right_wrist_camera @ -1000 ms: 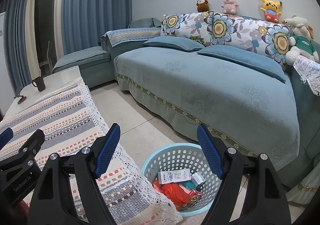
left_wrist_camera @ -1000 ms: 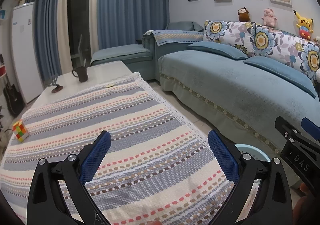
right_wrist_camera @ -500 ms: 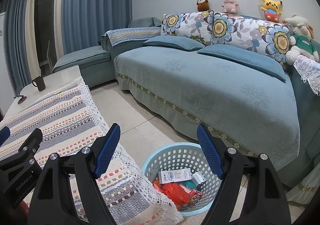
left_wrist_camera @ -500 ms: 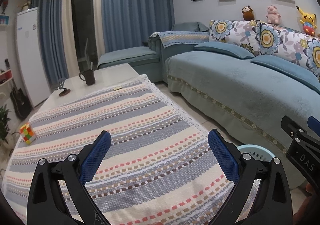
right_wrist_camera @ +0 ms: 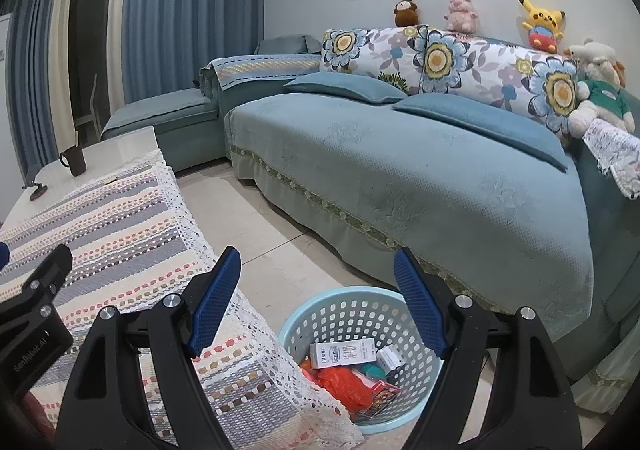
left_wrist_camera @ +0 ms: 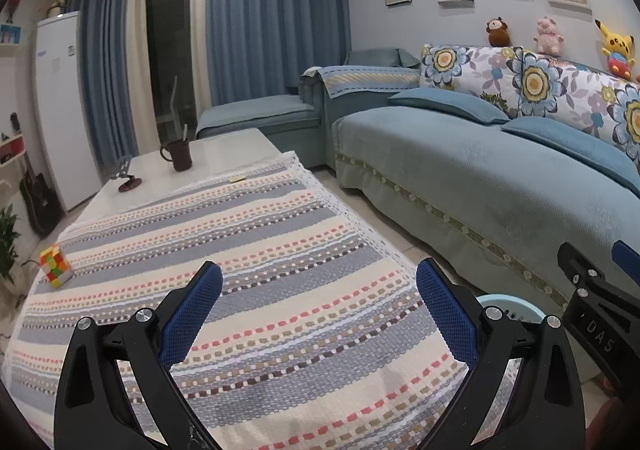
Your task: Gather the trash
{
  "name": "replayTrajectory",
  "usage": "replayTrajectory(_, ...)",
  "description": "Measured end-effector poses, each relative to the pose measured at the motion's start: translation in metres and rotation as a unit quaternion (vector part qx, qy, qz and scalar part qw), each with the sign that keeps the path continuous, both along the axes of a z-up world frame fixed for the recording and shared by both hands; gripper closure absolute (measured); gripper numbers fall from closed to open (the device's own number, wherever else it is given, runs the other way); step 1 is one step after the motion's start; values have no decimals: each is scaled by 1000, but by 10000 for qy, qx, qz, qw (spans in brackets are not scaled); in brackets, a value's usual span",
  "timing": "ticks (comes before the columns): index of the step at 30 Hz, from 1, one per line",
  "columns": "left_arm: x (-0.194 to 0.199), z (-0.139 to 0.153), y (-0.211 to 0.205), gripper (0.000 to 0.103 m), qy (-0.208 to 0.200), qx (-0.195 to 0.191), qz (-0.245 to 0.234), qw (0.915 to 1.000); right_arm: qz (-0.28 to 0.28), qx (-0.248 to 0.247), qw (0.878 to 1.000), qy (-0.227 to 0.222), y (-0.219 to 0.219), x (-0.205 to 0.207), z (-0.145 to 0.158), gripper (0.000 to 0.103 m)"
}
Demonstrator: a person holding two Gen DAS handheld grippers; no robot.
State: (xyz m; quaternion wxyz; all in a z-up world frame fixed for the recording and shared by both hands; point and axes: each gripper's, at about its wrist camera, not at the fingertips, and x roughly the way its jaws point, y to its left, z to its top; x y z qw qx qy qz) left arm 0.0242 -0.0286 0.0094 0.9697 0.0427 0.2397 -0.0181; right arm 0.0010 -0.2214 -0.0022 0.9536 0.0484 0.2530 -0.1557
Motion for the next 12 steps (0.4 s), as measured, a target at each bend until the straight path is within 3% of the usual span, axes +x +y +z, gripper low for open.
replayTrajectory(12,2,4,11,8,25,-130,111,9999,49,-180,9998,26,8,2,1,28)
